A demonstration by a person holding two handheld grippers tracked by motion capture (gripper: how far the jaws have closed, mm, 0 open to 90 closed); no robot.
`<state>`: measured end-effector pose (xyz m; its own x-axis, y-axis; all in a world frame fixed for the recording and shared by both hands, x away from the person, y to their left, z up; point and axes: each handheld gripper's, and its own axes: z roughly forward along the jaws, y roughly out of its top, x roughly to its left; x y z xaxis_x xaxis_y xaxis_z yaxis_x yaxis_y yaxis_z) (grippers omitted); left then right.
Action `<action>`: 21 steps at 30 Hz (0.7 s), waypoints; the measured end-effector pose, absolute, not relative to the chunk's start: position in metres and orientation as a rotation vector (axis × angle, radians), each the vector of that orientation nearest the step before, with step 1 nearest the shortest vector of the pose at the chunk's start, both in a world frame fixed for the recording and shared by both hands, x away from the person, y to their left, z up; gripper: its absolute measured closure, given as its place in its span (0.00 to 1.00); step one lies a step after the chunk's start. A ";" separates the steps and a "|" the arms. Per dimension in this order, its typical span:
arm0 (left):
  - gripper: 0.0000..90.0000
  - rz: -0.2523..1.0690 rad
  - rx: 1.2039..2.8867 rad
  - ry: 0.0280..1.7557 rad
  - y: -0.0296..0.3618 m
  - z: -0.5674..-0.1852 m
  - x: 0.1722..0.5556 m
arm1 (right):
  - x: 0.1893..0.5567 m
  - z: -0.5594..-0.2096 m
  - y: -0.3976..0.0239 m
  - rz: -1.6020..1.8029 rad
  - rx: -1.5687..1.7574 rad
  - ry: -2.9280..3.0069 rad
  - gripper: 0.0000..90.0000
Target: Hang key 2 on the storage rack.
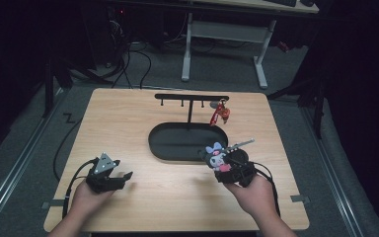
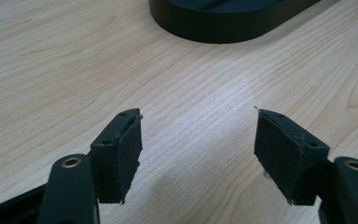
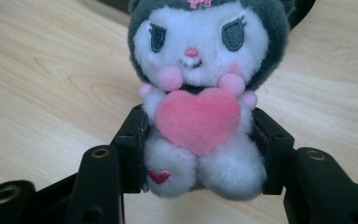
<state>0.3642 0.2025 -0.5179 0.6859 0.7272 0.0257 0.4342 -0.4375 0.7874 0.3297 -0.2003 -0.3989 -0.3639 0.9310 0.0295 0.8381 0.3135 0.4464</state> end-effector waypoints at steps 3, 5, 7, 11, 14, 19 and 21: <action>0.36 0.467 2.094 0.889 0.203 -0.518 0.364 | 0.338 -0.389 -0.201 0.597 1.616 2.342 0.54; 0.36 0.466 2.094 0.890 0.203 -0.518 0.364 | 0.342 -0.385 -0.200 0.602 1.611 2.334 0.54; 0.36 0.465 2.094 0.891 0.203 -0.518 0.364 | 0.346 -0.379 -0.199 0.602 1.609 2.330 0.54; 0.36 0.462 2.098 0.889 0.203 -0.518 0.365 | 0.352 -0.373 -0.199 0.616 1.611 2.326 0.54; 0.36 0.458 2.100 0.888 0.203 -0.518 0.365 | 0.361 -0.366 -0.200 0.625 1.607 2.307 0.54; 0.36 0.459 2.099 0.887 0.203 -0.519 0.365 | 0.376 -0.355 -0.200 0.639 1.618 2.284 0.54; 0.36 0.458 2.100 0.886 0.203 -0.519 0.365 | 0.378 -0.353 -0.200 0.646 1.622 2.280 0.54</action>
